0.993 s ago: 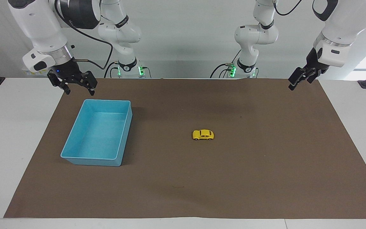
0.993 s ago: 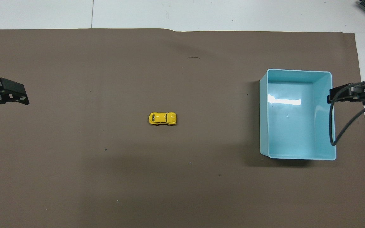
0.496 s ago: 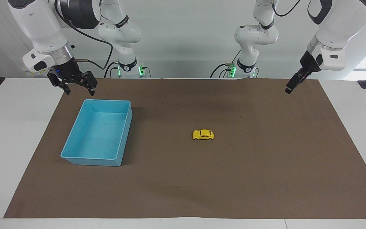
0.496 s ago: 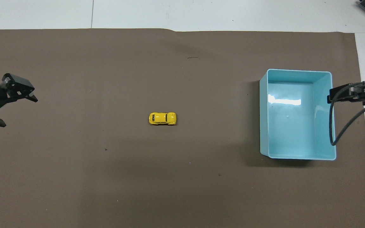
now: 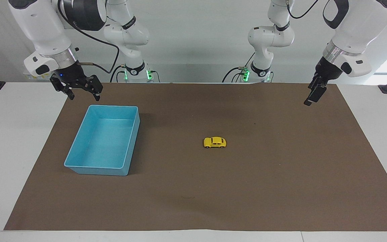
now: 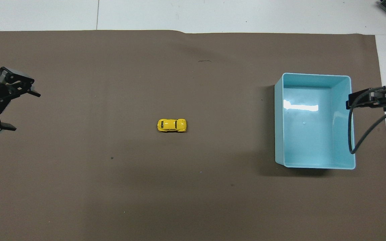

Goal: Wind up and store yellow beetle car
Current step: 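Move the left gripper over the yellow beetle car and lower it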

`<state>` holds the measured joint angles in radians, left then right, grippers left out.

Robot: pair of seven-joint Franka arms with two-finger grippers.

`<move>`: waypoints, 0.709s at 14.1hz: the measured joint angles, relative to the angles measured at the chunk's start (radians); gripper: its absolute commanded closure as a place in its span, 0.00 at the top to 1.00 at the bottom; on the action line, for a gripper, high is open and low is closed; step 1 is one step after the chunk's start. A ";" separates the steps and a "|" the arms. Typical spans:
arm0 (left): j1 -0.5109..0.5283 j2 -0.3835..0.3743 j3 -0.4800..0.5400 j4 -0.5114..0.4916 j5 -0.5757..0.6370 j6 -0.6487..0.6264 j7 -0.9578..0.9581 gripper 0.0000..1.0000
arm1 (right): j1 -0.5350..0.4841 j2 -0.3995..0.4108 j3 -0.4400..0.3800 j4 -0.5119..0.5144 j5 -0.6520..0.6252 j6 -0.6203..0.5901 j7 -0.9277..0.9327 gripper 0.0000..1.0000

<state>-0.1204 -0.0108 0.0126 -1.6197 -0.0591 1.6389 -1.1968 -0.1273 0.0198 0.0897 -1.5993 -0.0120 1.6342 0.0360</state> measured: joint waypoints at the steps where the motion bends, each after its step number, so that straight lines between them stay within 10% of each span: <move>1: -0.005 0.003 0.000 -0.003 0.000 0.011 -0.043 1.00 | 0.000 0.000 0.000 0.000 0.000 0.000 0.000 1.00; 10: -0.105 0.034 0.000 -0.027 -0.001 0.081 -0.315 1.00 | 0.000 0.000 0.000 0.000 0.000 0.000 0.000 1.00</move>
<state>-0.2251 0.0229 0.0122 -1.6469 -0.0603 1.7200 -1.5122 -0.1273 0.0198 0.0897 -1.5993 -0.0120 1.6342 0.0360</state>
